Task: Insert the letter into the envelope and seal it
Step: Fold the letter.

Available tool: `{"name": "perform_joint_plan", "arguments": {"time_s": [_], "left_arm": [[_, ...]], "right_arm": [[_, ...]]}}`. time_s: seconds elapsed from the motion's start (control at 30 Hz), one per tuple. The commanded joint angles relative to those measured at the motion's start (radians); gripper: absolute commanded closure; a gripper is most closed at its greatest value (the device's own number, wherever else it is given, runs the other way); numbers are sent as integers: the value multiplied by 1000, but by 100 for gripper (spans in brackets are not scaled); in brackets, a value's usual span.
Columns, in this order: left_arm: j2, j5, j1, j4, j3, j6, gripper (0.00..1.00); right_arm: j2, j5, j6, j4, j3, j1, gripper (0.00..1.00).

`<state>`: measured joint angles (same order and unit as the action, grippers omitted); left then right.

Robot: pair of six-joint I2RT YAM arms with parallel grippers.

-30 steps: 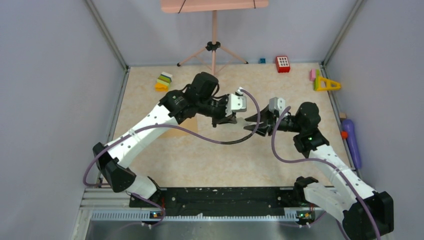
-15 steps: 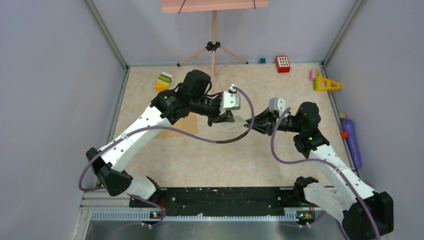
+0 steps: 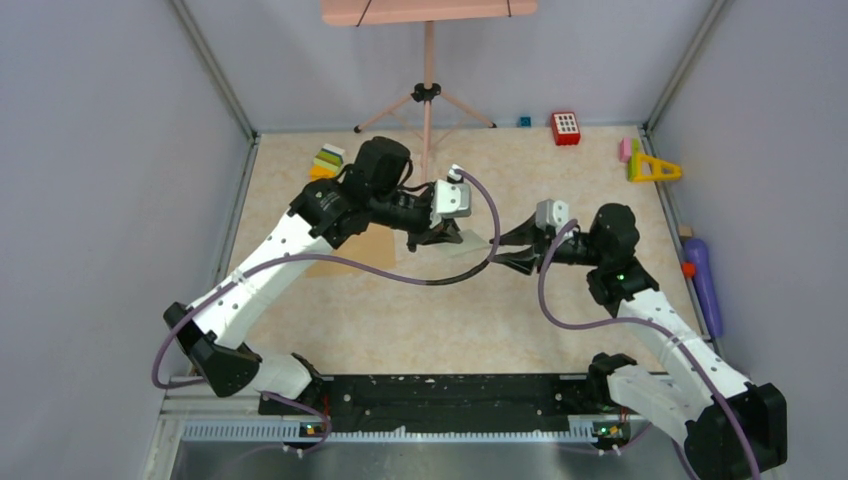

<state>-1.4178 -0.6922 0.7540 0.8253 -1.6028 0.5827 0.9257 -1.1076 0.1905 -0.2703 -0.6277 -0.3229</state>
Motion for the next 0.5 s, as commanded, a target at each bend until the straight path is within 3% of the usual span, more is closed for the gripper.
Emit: {"name": "perform_joint_plan", "arguments": {"time_s": [0.0, 0.1, 0.3, 0.43, 0.47], "left_arm": [[55, -37, -13, 0, -48, 21, 100], [60, -42, -17, 3, -49, 20, 100], [69, -51, -23, 2, -45, 20, 100], [72, -61, -29, 1, -44, 16, 100], [72, -64, -29, -1, -43, 15, 100]], "right_arm": [[5, -1, 53, 14, -6, 14, 64], [10, 7, 69, 26, -9, 15, 65], [9, 8, 65, 22, -10, 16, 99], [9, 3, 67, 22, -9, 17, 100], [7, 1, 67, 22, -10, 17, 95]]}}
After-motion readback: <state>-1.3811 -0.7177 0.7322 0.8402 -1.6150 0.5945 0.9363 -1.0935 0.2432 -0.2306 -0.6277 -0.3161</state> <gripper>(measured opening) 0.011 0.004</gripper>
